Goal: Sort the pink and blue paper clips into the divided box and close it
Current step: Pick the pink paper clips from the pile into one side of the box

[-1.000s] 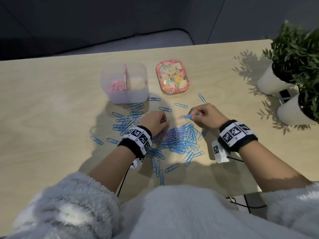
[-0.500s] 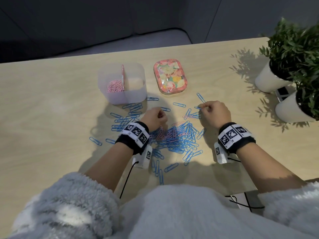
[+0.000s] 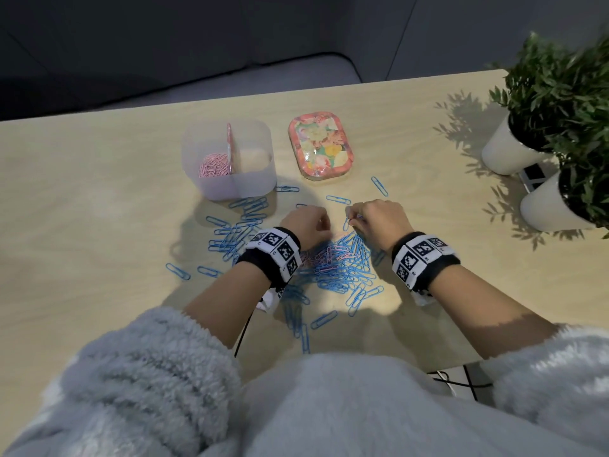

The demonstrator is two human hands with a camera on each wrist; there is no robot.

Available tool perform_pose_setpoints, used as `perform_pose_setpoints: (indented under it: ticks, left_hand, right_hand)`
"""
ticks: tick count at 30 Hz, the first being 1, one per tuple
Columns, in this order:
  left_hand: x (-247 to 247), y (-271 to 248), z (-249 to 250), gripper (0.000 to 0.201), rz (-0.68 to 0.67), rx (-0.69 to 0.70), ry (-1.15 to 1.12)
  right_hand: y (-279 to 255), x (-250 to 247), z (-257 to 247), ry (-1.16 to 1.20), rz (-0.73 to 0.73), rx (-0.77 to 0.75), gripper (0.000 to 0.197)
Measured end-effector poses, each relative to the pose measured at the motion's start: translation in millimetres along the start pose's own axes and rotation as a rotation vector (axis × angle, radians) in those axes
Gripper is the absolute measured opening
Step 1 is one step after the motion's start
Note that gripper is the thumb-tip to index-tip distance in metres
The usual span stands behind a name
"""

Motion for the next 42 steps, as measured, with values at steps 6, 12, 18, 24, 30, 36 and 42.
perform_pose_setpoints:
  ticks: [6, 12, 18, 24, 30, 36, 42]
  left_hand:
    - [5.7, 0.4, 6.1, 0.016, -0.015, 0.056, 0.158]
    - [-5.3, -4.5, -6.0, 0.005, 0.064, -0.005, -0.179]
    - [-5.2, 4.0, -3.8, 0.020, -0.029, -0.107, -0.521]
    - [0.2, 7.3, 7.2, 0.017, -0.025, -0.054, -0.294]
    - [10.5, 6.3, 20.4, 0.014, -0.056, 0.019, 0.110]
    - [11.0, 2.6, 30.7, 0.024, -0.051, 0.034, 0.454]
    - [-0.1, -11.5, 2.3, 0.024, -0.062, -0.055, 0.429]
  right_hand:
    - [7.3, -8.6, 28.1, 0.831, 0.167, 0.163, 0.023]
    - [1.8, -8.1, 49.2, 1.561, 0.183, 0.387, 0.022]
    - [-5.6, 5.6, 35.9, 1.365, 0.052, 0.387, 0.027]
    - [-1.2, 15.7, 27.4, 0.919, -0.018, 0.143, 0.023]
    - [-7.0, 16.8, 21.8, 0.347, -0.070, 0.072, 0.008]
    - [-1.4, 16.1, 18.6, 0.278, -0.151, 0.062, 0.010]
    - [22.2, -37.5, -12.7, 0.693, -0.093, 0.051, 0.026]
Point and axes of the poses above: each hand's wrist, its own y-axis towards the middle knuckle, its own x-axis out of the palm, z = x × y, the point moved 5 cm from there along y, towards the middle knuckle, and after that the axes turned 5 degrees about -z, right-handed, at the moved point
